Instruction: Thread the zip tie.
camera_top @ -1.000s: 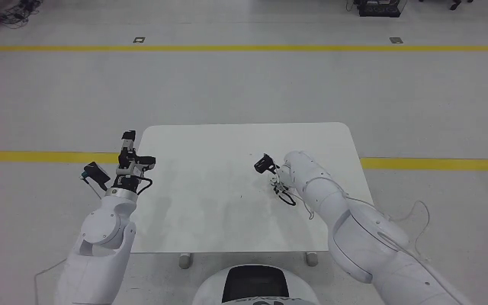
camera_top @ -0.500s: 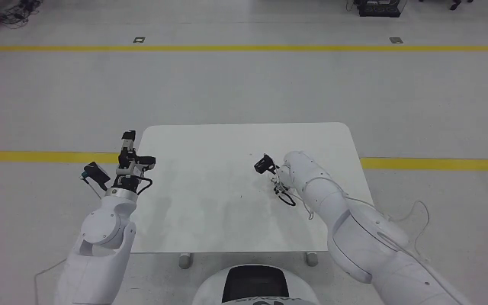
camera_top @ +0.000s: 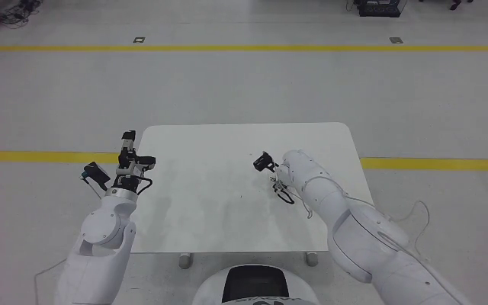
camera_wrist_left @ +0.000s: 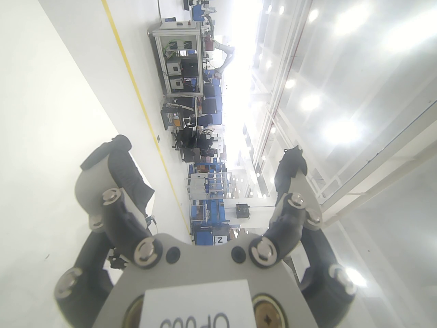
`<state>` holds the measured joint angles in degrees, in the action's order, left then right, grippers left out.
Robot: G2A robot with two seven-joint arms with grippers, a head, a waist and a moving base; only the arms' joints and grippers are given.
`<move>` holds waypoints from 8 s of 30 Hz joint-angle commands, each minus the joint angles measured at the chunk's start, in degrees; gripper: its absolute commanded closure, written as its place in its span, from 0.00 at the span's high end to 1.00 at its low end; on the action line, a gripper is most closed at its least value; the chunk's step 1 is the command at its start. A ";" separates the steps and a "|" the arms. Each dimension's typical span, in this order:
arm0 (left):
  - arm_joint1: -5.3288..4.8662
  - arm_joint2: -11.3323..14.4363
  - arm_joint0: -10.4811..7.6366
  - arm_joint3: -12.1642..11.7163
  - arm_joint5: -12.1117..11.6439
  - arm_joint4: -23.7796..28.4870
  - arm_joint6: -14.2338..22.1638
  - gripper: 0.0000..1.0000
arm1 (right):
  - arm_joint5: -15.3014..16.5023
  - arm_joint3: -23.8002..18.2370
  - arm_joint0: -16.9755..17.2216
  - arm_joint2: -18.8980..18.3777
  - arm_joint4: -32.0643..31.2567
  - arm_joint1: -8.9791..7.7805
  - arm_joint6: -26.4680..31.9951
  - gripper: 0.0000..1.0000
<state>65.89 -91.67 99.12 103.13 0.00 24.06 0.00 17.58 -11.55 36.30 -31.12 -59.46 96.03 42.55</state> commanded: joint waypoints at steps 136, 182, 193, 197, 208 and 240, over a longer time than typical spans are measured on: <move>-0.63 5.13 2.71 2.65 -11.40 -31.95 6.71 1.00 | -12.12 -80.24 44.54 -42.13 19.78 -26.60 -2.00 0.00; -1.31 33.42 -7.47 4.33 -6.19 -114.02 -2.58 1.00 | -17.81 -72.99 43.64 -49.15 51.85 -26.71 -1.36 0.00; -6.80 46.14 -21.54 3.57 -4.07 -114.02 4.40 1.00 | -19.06 -72.10 43.35 -49.10 58.46 -26.63 0.32 0.00; -11.06 61.76 -34.08 0.20 5.43 -114.02 6.10 1.00 | -20.38 -71.88 43.17 -49.32 60.11 -26.73 0.68 0.00; -13.05 75.66 -43.82 -2.53 14.06 -114.02 6.36 1.00 | -22.28 -71.38 42.68 -49.41 63.87 -26.73 2.59 0.00; -10.59 81.93 -52.72 -10.42 6.14 -114.02 -4.50 1.00 | -28.62 -68.31 40.77 -47.59 74.78 -27.22 9.52 0.00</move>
<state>55.07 -9.74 46.67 92.78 5.97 -89.95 -3.72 -10.56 -79.97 77.10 -78.67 15.25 68.87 52.22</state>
